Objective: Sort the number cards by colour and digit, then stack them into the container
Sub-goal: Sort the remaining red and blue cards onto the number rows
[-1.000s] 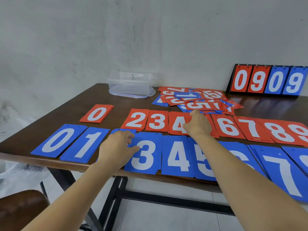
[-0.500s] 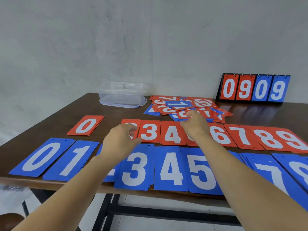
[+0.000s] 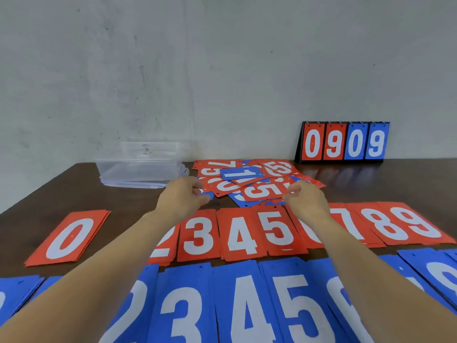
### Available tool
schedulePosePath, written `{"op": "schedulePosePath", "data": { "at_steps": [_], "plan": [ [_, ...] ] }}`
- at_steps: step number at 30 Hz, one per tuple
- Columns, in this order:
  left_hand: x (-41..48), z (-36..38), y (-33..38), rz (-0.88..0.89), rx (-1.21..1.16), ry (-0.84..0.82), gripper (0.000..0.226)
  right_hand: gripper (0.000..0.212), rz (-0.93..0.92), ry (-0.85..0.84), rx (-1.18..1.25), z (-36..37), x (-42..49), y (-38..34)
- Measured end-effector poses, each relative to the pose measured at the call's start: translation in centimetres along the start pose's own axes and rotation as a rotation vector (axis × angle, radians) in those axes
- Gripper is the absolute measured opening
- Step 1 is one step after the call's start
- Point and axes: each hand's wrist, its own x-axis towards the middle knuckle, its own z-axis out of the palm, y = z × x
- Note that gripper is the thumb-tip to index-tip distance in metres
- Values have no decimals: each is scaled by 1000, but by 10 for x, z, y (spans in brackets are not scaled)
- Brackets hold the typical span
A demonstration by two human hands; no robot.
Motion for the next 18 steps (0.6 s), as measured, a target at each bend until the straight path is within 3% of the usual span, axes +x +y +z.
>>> {"op": "schedulePosePath", "data": {
  "at_steps": [9, 18],
  "plan": [
    [100, 46, -4, -17, -68, -42, 41, 35, -46, -56, -49, 25, 69, -3],
    [174, 98, -10, 23, 136, -135, 63, 51, -414, -313, -162, 79, 106, -19]
  ]
}}
